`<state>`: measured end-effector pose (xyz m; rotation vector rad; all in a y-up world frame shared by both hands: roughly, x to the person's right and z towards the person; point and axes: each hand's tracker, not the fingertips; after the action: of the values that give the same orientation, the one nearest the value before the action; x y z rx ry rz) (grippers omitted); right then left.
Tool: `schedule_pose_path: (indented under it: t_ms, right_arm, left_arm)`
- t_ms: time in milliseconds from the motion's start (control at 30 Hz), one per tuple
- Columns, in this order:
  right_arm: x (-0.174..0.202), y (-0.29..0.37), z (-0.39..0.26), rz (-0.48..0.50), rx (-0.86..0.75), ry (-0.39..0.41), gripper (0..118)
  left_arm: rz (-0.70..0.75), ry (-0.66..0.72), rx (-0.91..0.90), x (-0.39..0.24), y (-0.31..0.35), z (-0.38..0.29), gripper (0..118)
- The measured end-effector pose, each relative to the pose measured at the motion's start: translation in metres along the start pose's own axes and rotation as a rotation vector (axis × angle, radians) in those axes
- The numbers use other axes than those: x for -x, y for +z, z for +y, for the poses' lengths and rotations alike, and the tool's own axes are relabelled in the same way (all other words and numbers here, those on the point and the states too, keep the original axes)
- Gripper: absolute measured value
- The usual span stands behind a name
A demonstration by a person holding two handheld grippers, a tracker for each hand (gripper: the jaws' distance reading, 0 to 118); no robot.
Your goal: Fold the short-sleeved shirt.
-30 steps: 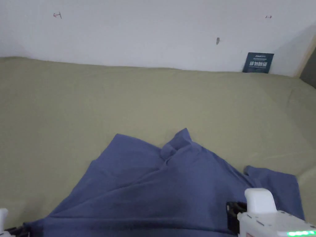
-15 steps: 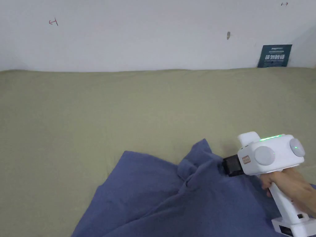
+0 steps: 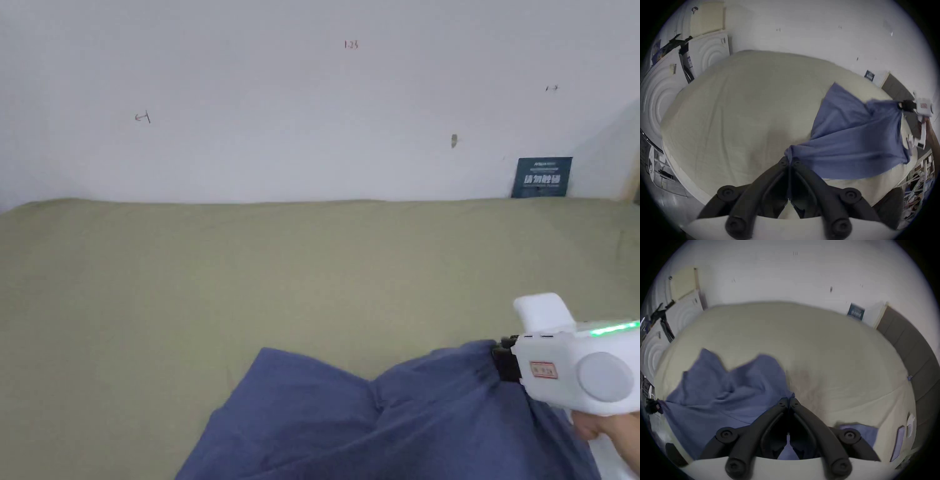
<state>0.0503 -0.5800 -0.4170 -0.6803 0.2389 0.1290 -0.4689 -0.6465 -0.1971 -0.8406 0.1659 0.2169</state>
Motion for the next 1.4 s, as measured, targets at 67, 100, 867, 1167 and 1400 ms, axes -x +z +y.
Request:
schedule_pose_path:
  t_ms: [67, 100, 867, 1167, 1400]
  right_arm:
    - [-0.003, 0.062, 0.002, -0.001, -0.074, 0.008, 0]
    - [-0.005, 0.086, 0.000, -0.001, -0.112, -0.008, 0]
    - [-0.050, 0.301, 0.004, -0.039, -0.438, -0.164, 0]
    - [-0.075, 0.244, 0.102, -0.075, -0.416, -0.172, 0]
    - [-0.101, 0.189, 0.195, -0.122, -0.406, -0.167, 0]
  left_arm:
    - [-0.010, -0.019, -0.066, -0.008, 0.026, 0.012, 1]
    - [-0.005, -0.039, -0.092, -0.012, 0.037, 0.017, 1]
    - [-0.063, -0.135, -0.380, -0.064, 0.195, 0.152, 1]
    - [0.006, -0.193, -0.359, -0.099, 0.160, 0.258, 1]
    - [0.048, -0.198, -0.370, -0.128, 0.119, 0.345, 1]
